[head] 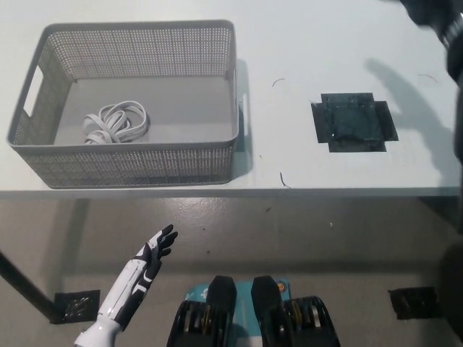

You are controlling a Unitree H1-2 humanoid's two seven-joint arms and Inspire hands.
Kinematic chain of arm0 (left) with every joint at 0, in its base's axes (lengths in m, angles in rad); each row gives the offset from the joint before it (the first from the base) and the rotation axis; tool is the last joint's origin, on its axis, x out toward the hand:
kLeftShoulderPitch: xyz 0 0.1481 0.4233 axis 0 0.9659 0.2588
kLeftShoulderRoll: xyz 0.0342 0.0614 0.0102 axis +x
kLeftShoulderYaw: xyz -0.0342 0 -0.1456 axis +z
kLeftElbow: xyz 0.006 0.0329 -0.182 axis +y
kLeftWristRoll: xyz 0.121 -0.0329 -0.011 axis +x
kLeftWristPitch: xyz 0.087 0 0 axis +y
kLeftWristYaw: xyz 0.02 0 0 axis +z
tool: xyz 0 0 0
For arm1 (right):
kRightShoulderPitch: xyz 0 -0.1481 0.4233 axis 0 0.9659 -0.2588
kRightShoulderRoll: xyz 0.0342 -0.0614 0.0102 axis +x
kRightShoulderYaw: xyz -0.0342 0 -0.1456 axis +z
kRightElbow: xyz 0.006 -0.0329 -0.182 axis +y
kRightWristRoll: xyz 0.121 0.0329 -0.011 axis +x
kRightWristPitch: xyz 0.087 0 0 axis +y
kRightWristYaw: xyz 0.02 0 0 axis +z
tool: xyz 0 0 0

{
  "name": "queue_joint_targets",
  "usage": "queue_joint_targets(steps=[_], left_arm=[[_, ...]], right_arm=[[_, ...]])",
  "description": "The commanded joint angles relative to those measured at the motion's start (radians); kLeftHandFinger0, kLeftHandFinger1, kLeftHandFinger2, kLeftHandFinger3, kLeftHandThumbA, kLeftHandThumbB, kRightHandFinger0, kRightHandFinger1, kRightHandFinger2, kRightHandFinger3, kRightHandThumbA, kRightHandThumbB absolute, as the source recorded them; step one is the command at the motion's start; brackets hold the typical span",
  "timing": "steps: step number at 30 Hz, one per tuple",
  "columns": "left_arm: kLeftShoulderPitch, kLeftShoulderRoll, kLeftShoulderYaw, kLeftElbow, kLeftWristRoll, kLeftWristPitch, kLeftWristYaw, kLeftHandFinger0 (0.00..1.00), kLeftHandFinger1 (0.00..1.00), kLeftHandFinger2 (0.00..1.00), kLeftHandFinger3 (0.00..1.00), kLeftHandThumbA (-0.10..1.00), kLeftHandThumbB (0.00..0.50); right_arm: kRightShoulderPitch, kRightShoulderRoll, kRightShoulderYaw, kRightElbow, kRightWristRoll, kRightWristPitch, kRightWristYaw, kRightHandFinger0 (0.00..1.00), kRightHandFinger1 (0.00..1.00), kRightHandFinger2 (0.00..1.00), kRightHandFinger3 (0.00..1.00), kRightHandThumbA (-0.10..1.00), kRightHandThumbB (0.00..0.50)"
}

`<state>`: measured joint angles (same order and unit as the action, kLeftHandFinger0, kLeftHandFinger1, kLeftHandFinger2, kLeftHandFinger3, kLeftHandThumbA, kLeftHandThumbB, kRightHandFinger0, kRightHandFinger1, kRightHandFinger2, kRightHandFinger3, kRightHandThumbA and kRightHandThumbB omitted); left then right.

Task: Use the right hand to pick up a power strip and put it into a container on the left side

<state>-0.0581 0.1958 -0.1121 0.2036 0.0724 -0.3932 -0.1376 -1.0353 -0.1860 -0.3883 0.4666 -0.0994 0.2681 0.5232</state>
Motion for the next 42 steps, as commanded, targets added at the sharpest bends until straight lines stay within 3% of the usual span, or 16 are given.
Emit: queue_joint_targets(steps=[1,10,11,14,18,24,26,27,29,32,35,36,38,39,40,42], left_arm=[[0.041,0.014,-0.012,-0.032,0.017,-0.076,-0.012,1.0,1.0,1.0,1.0,1.0,0.3],[0.039,0.014,-0.015,-0.018,0.022,-0.077,-0.009,1.0,1.0,1.0,1.0,1.0,0.287],[0.041,0.014,-0.015,-0.017,0.019,-0.077,-0.01,1.0,1.0,1.0,1.0,1.0,0.299],[0.045,0.013,-0.012,-0.015,0.016,-0.076,-0.012,1.0,1.0,1.0,1.0,1.0,0.299],[0.044,0.014,-0.012,-0.018,0.014,-0.077,-0.014,1.0,1.0,1.0,1.0,1.0,0.289],[0.031,0.014,-0.01,-0.011,0.005,-0.07,-0.019,1.0,1.0,1.0,1.0,1.0,0.292],[0.027,0.015,-0.009,-0.005,0.004,-0.076,-0.018,1.0,1.0,1.0,1.0,1.0,0.29],[0.029,0.015,-0.008,-0.005,0.002,-0.077,-0.018,1.0,1.0,1.0,1.0,1.0,0.288],[0.033,0.018,-0.009,-0.007,0.005,-0.077,-0.018,1.0,1.0,1.0,1.0,1.0,0.287],[0.022,0.014,-0.012,0.0,0.007,-0.077,-0.019,1.0,1.0,1.0,1.0,1.0,0.295],[0.017,0.009,-0.012,0.004,0.005,-0.075,-0.019,1.0,1.0,1.0,1.0,1.0,0.289],[0.017,0.01,-0.013,0.005,0.006,-0.077,-0.019,1.0,1.0,1.0,1.0,1.0,0.288],[0.018,0.009,-0.012,0.004,0.011,-0.075,-0.015,1.0,1.0,1.0,1.0,1.0,0.29],[0.019,0.006,-0.012,0.006,0.015,-0.076,-0.012,1.0,1.0,1.0,1.0,1.0,0.29],[0.017,0.006,-0.013,0.008,0.016,-0.077,-0.01,1.0,1.0,1.0,1.0,1.0,0.29],[0.015,0.007,-0.012,0.011,0.013,-0.077,-0.012,1.0,1.0,1.0,1.0,1.0,0.297]], right_arm=[[0.012,-0.164,-0.128,-1.153,0.301,-0.151,-0.105,1.0,1.0,1.0,1.0,1.0,0.474],[-0.063,-0.112,-0.083,-1.252,0.286,-0.255,-0.208,1.0,1.0,1.0,1.0,1.0,0.419],[-0.075,-0.103,-0.081,-1.267,0.307,-0.245,-0.223,1.0,1.0,1.0,1.0,0.92,0.368],[-0.103,-0.085,-0.075,-1.299,0.358,-0.245,-0.258,1.0,1.0,1.0,1.0,0.77,0.326],[-0.09,-0.085,-0.076,-1.324,0.418,-0.235,-0.273,1.0,1.0,1.0,1.0,0.52,0.351],[0.126,0.043,-0.012,-1.405,0.252,-0.286,-0.268,1.0,1.0,1.0,1.0,0.86,0.321],[0.204,0.095,0.015,-1.396,0.203,-0.348,-0.259,1.0,1.0,1.0,1.0,0.99,0.277],[0.257,0.11,0.028,-1.359,0.216,-0.412,-0.24,1.0,1.0,1.0,1.0,0.99,0.207],[0.336,0.123,0.029,-1.357,0.155,-0.44,-0.233,1.0,1.0,1.0,1.0,1.0,0.169],[0.452,0.214,0.05,-1.343,0.045,-0.505,-0.256,1.0,1.0,1.0,1.0,1.0,0.316],[0.567,0.202,0.061,-1.278,0.065,-0.637,-0.218,1.0,1.0,1.0,1.0,1.0,0.33],[0.623,0.189,0.057,-1.244,0.078,-0.687,-0.202,1.0,1.0,1.0,1.0,1.0,0.414],[0.681,0.222,0.085,-1.245,0.065,-0.659,-0.196,1.0,1.0,1.0,1.0,1.0,0.493],[0.672,0.247,0.099,-1.228,0.026,-0.692,-0.214,1.0,1.0,1.0,1.0,1.0,0.486],[0.678,0.265,0.113,-1.202,-0.048,-0.73,-0.249,1.0,1.0,1.0,1.0,1.0,0.34],[0.719,0.212,0.153,-1.139,-0.072,-0.738,-0.277,1.0,1.0,1.0,1.0,1.0,0.311]])
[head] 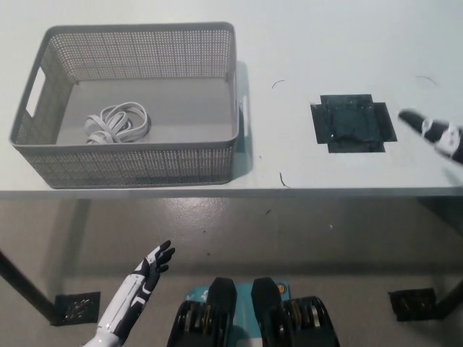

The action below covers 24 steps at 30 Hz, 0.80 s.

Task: Use the right hand to pick up a power strip and put it into a container on the left side

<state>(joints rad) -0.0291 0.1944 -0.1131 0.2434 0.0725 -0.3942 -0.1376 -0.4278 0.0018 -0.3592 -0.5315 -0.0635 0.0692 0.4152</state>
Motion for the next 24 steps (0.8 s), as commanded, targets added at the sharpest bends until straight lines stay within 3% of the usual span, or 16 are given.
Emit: queue_joint_targets(steps=[1,2,3,4,5,8,12,13,16,24], left_arm=[[-0.015,0.007,-0.011,-0.028,0.009,-0.076,-0.012,1.0,1.0,1.0,1.0,1.0,0.298],[-0.015,0.007,-0.01,-0.028,0.009,-0.076,-0.011,1.0,1.0,1.0,1.0,1.0,0.299],[-0.015,0.005,-0.009,-0.03,0.008,-0.076,-0.01,1.0,1.0,1.0,1.0,1.0,0.303],[-0.014,0.005,-0.008,-0.032,0.009,-0.076,-0.009,1.0,1.0,1.0,1.0,1.0,0.303],[-0.013,0.004,-0.008,-0.036,0.013,-0.076,-0.005,1.0,1.0,1.0,1.0,1.0,0.301],[-0.015,0.007,-0.006,-0.036,0.007,-0.076,-0.008,1.0,1.0,1.0,1.0,1.0,0.3],[-0.011,0.008,-0.006,-0.042,0.011,-0.076,-0.004,1.0,1.0,1.0,1.0,1.0,0.309],[-0.012,0.008,-0.006,-0.042,0.01,-0.076,-0.004,1.0,1.0,1.0,1.0,1.0,0.31],[-0.011,0.011,-0.005,-0.045,0.008,-0.076,-0.005,1.0,1.0,1.0,1.0,1.0,0.307],[-0.026,0.017,-0.003,-0.041,0.003,-0.076,-0.011,1.0,1.0,1.0,1.0,1.0,0.312]], right_arm=[[0.164,0.008,0.15,-0.107,-0.084,-0.539,-0.14,1.0,1.0,1.0,1.0,1.0,0.257],[0.183,0.004,0.161,-0.096,-0.074,-0.539,-0.13,1.0,1.0,1.0,1.0,1.0,0.255],[0.228,0.0,0.175,-0.066,-0.056,-0.539,-0.099,1.0,1.0,1.0,1.0,1.0,0.323],[0.271,-0.005,0.191,-0.035,-0.044,-0.539,-0.084,1.0,1.0,1.0,1.0,1.0,0.331],[0.308,-0.001,0.212,-0.005,-0.058,-0.539,-0.116,1.0,1.0,1.0,1.0,1.0,0.249],[0.409,-0.021,0.267,0.071,-0.139,-0.539,-0.185,1.0,1.0,1.0,1.0,1.0,0.206],[0.456,-0.049,0.307,0.201,-0.204,-0.539,-0.216,1.0,1.0,1.0,1.0,1.0,0.259],[0.459,-0.031,0.296,0.235,-0.222,-0.539,-0.201,1.0,1.0,1.0,1.0,1.0,0.327],[0.46,-0.058,0.335,0.324,-0.285,-0.539,-0.233,1.0,1.0,1.0,1.0,1.0,0.291],[0.425,-0.103,0.381,0.543,-0.269,-0.539,-0.255,1.0,1.0,1.0,1.0,1.0,0.293]])
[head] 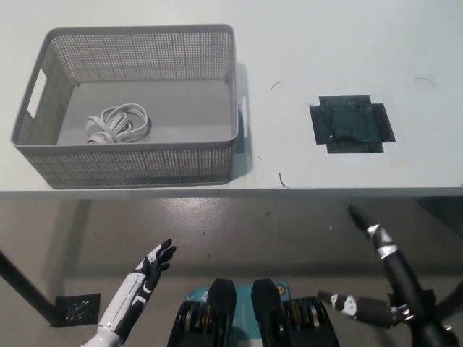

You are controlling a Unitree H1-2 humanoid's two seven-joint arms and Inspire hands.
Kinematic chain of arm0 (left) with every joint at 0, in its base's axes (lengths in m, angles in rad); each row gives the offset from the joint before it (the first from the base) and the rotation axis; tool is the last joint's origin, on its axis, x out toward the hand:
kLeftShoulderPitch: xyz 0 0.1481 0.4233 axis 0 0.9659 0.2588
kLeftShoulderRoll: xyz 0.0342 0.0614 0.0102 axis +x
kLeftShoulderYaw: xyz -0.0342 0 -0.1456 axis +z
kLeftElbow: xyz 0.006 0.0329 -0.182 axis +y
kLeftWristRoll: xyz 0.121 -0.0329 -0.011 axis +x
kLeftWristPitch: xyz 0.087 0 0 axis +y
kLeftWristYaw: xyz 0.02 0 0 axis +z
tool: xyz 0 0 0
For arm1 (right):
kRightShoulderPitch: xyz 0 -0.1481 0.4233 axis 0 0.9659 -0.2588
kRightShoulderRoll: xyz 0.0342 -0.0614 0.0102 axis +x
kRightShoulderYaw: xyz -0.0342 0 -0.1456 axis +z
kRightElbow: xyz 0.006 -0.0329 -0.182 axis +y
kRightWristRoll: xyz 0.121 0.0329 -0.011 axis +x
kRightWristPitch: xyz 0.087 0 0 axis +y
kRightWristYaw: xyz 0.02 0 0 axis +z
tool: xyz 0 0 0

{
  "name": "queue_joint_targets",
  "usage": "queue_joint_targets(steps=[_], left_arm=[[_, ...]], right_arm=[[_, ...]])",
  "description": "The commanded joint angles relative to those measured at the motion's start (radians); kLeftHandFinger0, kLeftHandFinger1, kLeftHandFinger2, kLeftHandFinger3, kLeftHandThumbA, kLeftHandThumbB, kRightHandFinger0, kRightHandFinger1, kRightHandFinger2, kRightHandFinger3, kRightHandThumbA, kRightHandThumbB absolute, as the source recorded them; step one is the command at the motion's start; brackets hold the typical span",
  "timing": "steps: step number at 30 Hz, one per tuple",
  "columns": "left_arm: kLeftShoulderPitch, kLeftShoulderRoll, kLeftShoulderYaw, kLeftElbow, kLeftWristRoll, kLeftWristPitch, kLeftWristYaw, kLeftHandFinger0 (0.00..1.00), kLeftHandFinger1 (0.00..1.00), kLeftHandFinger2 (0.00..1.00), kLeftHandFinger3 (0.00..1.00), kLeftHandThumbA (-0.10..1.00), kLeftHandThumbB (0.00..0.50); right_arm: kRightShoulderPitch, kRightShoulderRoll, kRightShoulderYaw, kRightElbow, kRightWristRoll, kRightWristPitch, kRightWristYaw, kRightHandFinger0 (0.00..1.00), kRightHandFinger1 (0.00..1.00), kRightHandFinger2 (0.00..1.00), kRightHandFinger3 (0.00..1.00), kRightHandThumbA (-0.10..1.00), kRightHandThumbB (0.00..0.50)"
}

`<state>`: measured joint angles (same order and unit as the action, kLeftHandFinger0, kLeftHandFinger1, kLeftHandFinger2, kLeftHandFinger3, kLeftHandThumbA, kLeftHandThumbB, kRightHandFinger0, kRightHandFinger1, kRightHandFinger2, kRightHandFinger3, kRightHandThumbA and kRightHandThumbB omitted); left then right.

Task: Use the right hand to pick up a power strip and put it into a container on the left side

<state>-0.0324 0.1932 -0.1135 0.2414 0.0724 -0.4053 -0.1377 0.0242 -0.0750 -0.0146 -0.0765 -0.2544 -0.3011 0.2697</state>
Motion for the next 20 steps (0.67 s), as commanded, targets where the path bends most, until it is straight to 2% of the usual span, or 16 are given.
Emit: queue_joint_targets(steps=[1,7,9,11,15,20], left_arm=[[-0.023,0.019,-0.003,-0.039,0.005,-0.065,-0.009,1.0,1.0,1.0,1.0,1.0,0.312],[-0.03,0.018,0.003,-0.031,-0.01,-0.065,-0.009,1.0,1.0,1.0,1.0,1.0,0.299],[-0.035,0.015,0.009,-0.03,-0.004,-0.065,0.001,1.0,1.0,1.0,1.0,1.0,0.29],[-0.04,0.014,0.014,-0.031,0.001,-0.065,0.006,1.0,1.0,1.0,1.0,1.0,0.29],[-0.047,0.013,0.025,-0.025,-0.001,-0.065,0.01,1.0,1.0,1.0,1.0,1.0,0.286],[-0.039,0.011,0.029,-0.018,-0.006,-0.065,0.015,1.0,1.0,1.0,1.0,1.0,0.27]], right_arm=[[-0.028,-0.026,0.035,0.098,-0.063,-0.169,-0.101,1.0,1.0,1.0,1.0,1.0,0.293],[-0.056,-0.033,0.039,0.139,-0.015,-0.086,-0.086,1.0,1.0,1.0,1.0,1.0,0.266],[-0.074,-0.036,0.04,0.157,-0.004,-0.078,-0.089,1.0,1.0,1.0,1.0,1.0,0.234],[-0.082,-0.039,0.042,0.162,0.01,-0.071,-0.084,1.0,1.0,1.0,1.0,1.0,0.223],[-0.086,-0.042,0.044,0.159,0.017,-0.059,-0.085,1.0,1.0,1.0,1.0,1.0,0.152],[-0.078,-0.045,0.049,0.142,0.04,-0.03,-0.072,1.0,1.0,1.0,1.0,1.0,0.151]])
